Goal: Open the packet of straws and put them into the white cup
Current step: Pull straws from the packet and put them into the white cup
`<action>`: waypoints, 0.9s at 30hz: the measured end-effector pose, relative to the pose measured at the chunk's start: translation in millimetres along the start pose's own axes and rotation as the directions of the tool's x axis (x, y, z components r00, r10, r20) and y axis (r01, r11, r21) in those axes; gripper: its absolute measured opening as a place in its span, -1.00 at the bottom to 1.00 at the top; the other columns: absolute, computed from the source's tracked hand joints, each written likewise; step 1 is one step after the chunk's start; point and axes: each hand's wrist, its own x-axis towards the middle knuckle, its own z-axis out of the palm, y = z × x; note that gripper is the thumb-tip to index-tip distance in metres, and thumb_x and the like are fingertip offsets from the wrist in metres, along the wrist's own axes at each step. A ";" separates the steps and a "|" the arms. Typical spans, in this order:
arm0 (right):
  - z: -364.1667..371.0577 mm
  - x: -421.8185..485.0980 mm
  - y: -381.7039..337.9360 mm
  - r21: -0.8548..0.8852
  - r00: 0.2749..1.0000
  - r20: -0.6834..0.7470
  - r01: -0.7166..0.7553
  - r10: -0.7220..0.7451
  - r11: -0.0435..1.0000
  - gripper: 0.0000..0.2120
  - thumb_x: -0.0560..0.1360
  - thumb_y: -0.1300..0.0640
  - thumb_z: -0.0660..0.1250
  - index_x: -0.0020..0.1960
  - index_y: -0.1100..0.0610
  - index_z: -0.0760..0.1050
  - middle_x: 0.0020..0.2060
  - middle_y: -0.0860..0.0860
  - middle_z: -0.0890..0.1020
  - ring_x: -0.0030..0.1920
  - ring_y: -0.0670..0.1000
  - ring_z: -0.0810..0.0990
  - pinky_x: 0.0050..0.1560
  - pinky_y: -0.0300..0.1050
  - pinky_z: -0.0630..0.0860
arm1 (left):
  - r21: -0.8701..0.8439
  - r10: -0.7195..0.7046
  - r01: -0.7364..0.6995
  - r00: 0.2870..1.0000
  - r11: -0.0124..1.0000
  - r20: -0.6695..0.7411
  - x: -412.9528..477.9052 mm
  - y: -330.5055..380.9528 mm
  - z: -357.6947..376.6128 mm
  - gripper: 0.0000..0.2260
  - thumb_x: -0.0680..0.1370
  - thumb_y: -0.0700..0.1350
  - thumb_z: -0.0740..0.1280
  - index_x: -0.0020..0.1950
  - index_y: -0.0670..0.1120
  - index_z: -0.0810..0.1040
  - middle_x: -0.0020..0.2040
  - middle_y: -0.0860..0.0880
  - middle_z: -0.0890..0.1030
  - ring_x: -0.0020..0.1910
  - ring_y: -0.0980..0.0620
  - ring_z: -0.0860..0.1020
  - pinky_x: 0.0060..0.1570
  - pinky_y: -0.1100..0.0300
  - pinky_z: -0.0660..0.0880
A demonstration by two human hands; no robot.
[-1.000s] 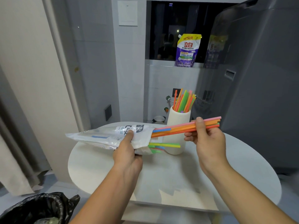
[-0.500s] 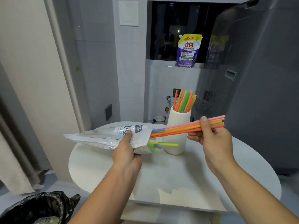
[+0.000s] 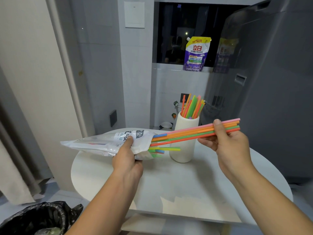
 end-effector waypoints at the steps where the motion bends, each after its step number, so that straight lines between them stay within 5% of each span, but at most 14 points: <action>1: -0.5 0.3 -1.9 0.007 1.000 0.003 -0.001 0.001 1.000 -0.68 0.64 0.09 0.27 -0.17 0.27 0.60 -0.41 0.03 0.70 -0.31 0.02 0.73 -0.21 -0.17 0.68 | 0.001 0.002 -0.002 1.000 1.000 0.001 0.6 1.2 -0.3 -0.62 0.60 -0.19 0.45 0.42 -0.13 0.54 0.24 -0.07 0.71 0.15 -0.06 0.72 -0.10 0.06 0.71; 5: -5.0 3.9 -11.1 0.028 1.000 -0.004 0.021 -0.021 0.999 -0.69 0.64 0.10 0.27 -0.17 0.28 0.59 -0.42 0.03 0.69 -0.30 0.02 0.73 -0.22 -0.18 0.68 | -0.005 0.002 -0.002 1.000 1.000 -0.003 2.8 4.3 -0.9 -0.62 0.60 -0.19 0.44 0.42 -0.14 0.54 0.25 -0.08 0.71 0.17 -0.06 0.71 0.01 0.03 0.68; 16: -31.9 18.5 -32.3 -0.003 0.986 -0.119 0.116 -0.116 0.993 -0.73 0.63 0.09 0.31 -0.19 0.22 0.55 -0.37 0.04 0.66 -0.32 -0.01 0.72 -0.20 -0.16 0.68 | -0.039 0.000 0.000 1.000 0.999 -0.019 1.5 5.9 2.0 -0.61 0.61 -0.20 0.43 0.45 -0.12 0.53 0.27 -0.06 0.70 -0.10 0.02 0.70 -0.45 0.18 0.64; 19: -36.9 21.9 -39.2 0.005 0.978 -0.151 0.148 -0.145 0.989 -0.74 0.63 0.09 0.31 -0.17 0.22 0.54 -0.27 0.12 0.60 -0.32 -0.03 0.70 -0.24 -0.21 0.66 | -0.040 0.004 -0.005 1.000 0.999 -0.007 2.4 5.7 1.7 -0.60 0.61 -0.20 0.43 0.44 -0.12 0.53 0.26 -0.06 0.71 -0.06 0.01 0.71 -0.34 0.13 0.69; 22: -40.4 25.2 -46.4 0.003 0.967 -0.176 0.187 -0.184 0.982 -0.75 0.62 0.09 0.32 -0.17 0.20 0.54 -0.26 0.09 0.60 -0.29 -0.03 0.70 -0.22 -0.21 0.66 | -0.029 0.005 -0.004 1.000 1.000 0.003 0.2 4.5 1.7 -0.61 0.61 -0.20 0.43 0.44 -0.12 0.53 0.25 -0.05 0.71 -0.03 0.00 0.72 0.01 0.02 0.69; 27: -38.4 33.3 -68.9 -0.070 0.927 -0.221 0.295 -0.303 0.953 -0.76 0.62 0.06 0.32 -0.20 0.11 0.54 -0.27 0.03 0.64 -0.26 -0.01 0.74 -0.20 -0.21 0.66 | -0.021 0.001 -0.001 1.000 1.000 0.011 -3.2 2.0 2.8 -0.62 0.61 -0.20 0.43 0.43 -0.13 0.52 0.26 -0.06 0.70 -0.06 0.02 0.70 -0.04 0.05 0.69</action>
